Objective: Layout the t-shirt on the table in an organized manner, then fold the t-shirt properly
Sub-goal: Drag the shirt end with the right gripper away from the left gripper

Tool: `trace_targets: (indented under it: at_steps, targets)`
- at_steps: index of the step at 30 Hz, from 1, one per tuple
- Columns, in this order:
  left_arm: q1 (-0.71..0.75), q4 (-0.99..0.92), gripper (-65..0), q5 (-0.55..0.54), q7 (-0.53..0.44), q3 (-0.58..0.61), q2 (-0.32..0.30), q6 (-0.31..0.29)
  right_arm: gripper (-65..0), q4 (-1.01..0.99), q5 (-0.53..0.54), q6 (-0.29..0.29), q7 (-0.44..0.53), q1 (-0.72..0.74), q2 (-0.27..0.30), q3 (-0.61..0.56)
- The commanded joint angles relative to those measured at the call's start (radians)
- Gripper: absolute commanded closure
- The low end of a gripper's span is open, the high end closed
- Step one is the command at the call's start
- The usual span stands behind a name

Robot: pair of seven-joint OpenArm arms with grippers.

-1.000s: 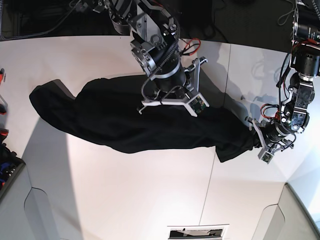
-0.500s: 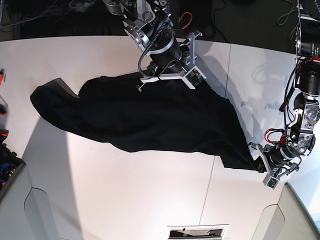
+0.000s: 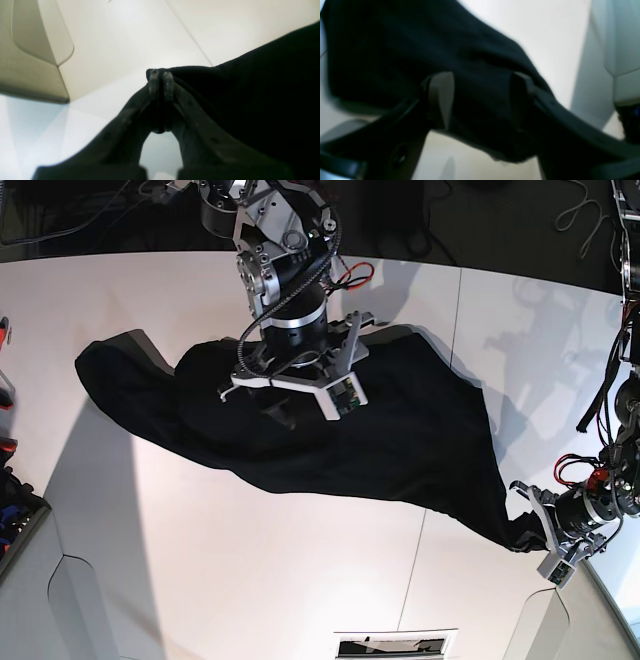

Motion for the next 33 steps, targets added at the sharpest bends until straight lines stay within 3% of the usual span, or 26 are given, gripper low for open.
trace_targets:
  at_steps: [1,4,5,9,12,18,22,26,29,33]
  targets:
    - [-0.022,0.012,-4.8,-0.003,-0.011,-0.010,-0.021,-0.005,-35.3,0.016,-0.015,-0.019,0.005,0.016,-0.005,0.032]
    - [-0.019,0.012,-21.9,-0.004,-0.002,-0.010,-0.021,-0.005,-34.7,0.017,-0.015,-0.060,-0.008,0.028,-0.004,0.132]
    - [-0.018,0.012,-25.3,-0.004,0.006,-0.010,-0.021,-0.005,-31.0,0.017,-0.015,-0.068,-0.008,0.027,-0.004,0.164]
    - [-0.014,0.012,-27.2,-0.039,0.027,-0.010,-0.022,-0.005,0.0,0.017,-0.013,-0.052,-0.034,0.021,-0.001,0.262]
    - [-0.014,0.015,-27.1,-0.113,0.028,-0.019,-0.032,-0.008,0.0,0.017,0.004,-0.039,-0.034,0.015,0.005,0.298]
    - [0.048,0.082,-27.1,-0.315,0.147,-0.109,-0.035,-0.182,0.0,0.016,0.012,-0.039,-0.026,-0.041,0.023,0.362]
    - [0.158,0.197,-27.1,-0.387,0.216,-0.140,-0.035,-0.182,0.0,0.016,0.053,-0.040,-0.023,-0.067,0.057,0.421]
    - [0.315,0.367,-27.1,-0.352,0.227,-0.140,-0.034,-0.182,0.0,0.016,0.098,-0.040,0.003,-0.126,0.069,0.480]
    - [0.409,0.435,-27.0,-0.297,0.175,-0.140,-0.022,-0.182,0.0,0.016,0.099,-0.040,0.008,-0.155,0.071,0.508]
    - [0.483,0.427,-27.0,-0.210,0.137,-0.140,0.046,-0.182,0.0,0.000,0.179,-0.034,0.027,-0.192,0.082,0.536]
